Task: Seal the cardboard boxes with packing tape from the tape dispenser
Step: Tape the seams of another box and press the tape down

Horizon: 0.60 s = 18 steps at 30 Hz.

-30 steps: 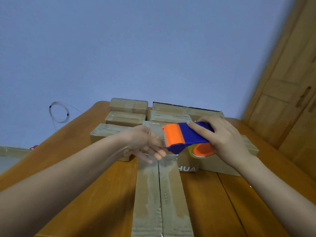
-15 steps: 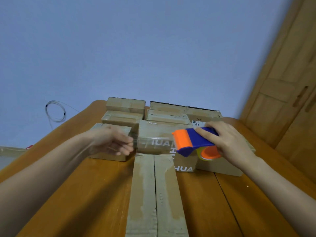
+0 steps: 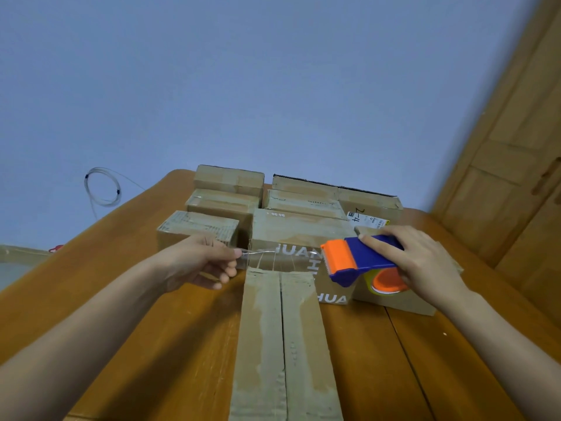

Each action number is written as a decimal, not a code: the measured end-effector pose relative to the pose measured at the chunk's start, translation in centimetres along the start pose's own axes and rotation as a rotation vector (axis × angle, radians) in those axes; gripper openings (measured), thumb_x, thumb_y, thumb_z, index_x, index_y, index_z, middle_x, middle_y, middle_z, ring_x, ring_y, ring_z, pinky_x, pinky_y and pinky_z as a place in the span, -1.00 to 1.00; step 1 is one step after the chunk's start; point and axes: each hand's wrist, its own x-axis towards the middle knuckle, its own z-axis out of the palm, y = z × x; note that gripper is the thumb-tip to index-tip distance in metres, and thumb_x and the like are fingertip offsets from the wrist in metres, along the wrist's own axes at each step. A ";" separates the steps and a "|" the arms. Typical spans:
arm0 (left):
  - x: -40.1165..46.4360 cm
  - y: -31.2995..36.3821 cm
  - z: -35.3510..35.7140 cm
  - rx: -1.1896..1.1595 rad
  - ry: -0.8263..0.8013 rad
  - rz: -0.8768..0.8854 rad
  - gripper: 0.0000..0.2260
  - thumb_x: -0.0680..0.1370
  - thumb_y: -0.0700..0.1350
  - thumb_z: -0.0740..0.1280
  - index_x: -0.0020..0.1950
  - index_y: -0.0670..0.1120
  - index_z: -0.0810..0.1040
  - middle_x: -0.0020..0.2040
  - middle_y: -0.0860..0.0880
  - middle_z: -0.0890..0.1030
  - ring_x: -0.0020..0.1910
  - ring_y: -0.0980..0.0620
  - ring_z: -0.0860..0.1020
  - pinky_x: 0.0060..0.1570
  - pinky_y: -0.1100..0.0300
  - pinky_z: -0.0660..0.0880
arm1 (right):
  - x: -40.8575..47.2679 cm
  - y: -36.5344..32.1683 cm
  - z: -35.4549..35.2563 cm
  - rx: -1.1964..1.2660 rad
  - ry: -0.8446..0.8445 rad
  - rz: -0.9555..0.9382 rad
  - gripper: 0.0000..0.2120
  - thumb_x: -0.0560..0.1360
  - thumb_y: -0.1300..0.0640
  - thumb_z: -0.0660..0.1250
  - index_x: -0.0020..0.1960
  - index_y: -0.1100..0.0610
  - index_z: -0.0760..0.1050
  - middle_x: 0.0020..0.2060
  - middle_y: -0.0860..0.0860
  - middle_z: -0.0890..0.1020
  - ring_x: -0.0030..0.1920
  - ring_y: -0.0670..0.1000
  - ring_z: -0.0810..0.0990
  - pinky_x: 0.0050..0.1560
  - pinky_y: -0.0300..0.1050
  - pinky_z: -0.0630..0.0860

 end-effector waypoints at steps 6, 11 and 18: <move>0.3 -0.1 0.4 0.073 0.053 -0.057 -0.76 0.53 -0.06 0.37 -0.29 -0.14 0.55 -0.41 -0.06 0.50 -0.47 0.09 0.41 -0.39 0.23 0.45 | -0.2 -0.1 0.6 0.014 -0.013 -0.004 -0.06 0.09 0.39 0.62 0.38 0.04 0.33 0.07 0.18 0.56 -0.03 0.19 0.55 -0.19 -0.02 0.50; 0.5 -0.3 1.0 0.025 0.123 -0.088 -0.77 0.53 -0.07 0.38 -0.29 -0.14 0.54 -0.44 -0.03 0.48 -0.49 0.10 0.41 -0.40 0.24 0.43 | -0.4 0.0 1.2 0.037 -0.008 0.010 -0.11 0.16 0.37 0.60 0.39 0.04 0.32 0.08 0.20 0.57 -0.01 0.19 0.54 -0.16 0.00 0.50; 0.2 -0.1 1.2 -0.014 0.174 -0.074 -0.76 0.52 -0.05 0.39 -0.30 -0.13 0.56 -0.45 -0.02 0.48 -0.48 0.09 0.40 -0.36 0.24 0.40 | -0.7 0.0 0.7 0.044 0.037 0.016 -0.17 0.19 0.33 0.59 0.37 0.06 0.33 0.06 0.22 0.57 0.01 0.17 0.47 -0.17 -0.02 0.48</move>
